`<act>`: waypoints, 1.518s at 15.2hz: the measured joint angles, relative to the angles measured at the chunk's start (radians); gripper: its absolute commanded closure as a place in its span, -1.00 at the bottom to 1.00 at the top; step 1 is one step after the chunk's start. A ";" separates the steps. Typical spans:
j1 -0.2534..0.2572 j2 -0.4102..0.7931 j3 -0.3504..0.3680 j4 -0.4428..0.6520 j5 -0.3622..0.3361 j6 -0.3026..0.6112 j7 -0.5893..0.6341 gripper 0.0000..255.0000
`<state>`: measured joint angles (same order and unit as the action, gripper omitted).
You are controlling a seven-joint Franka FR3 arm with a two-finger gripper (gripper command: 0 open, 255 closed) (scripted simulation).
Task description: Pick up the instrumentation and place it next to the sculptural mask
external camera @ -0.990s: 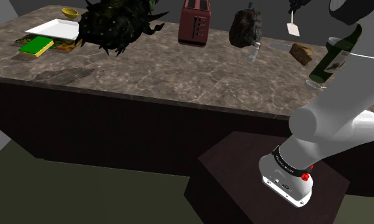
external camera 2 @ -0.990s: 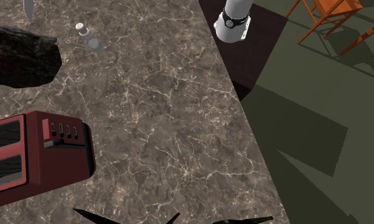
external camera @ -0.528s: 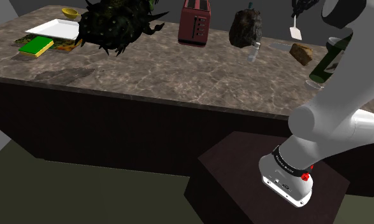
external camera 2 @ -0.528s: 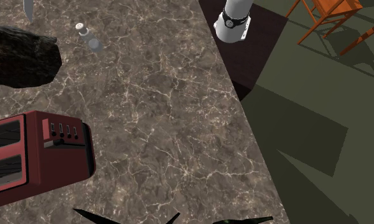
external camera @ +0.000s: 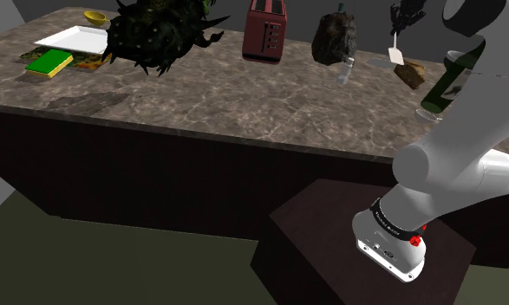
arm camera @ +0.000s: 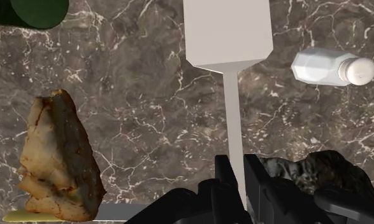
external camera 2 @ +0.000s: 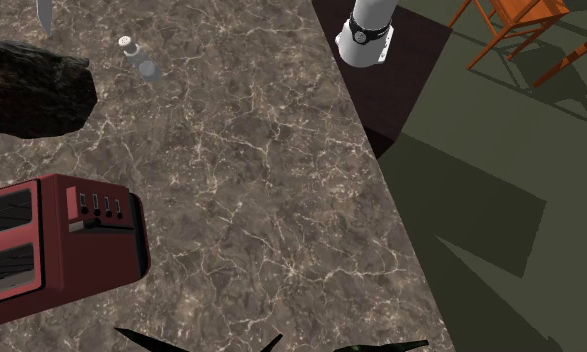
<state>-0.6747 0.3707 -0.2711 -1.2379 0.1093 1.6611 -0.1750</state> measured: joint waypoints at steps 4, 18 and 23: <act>0.009 -0.016 0.001 -0.079 -0.004 0.063 0.002 1.00; 0.020 -0.020 0.005 -0.274 -0.002 0.254 -0.004 1.00; 0.021 -0.016 0.006 -0.337 0.001 0.321 -0.010 1.00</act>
<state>-0.6542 0.3547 -0.2648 -1.5752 0.1103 1.9816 -0.1849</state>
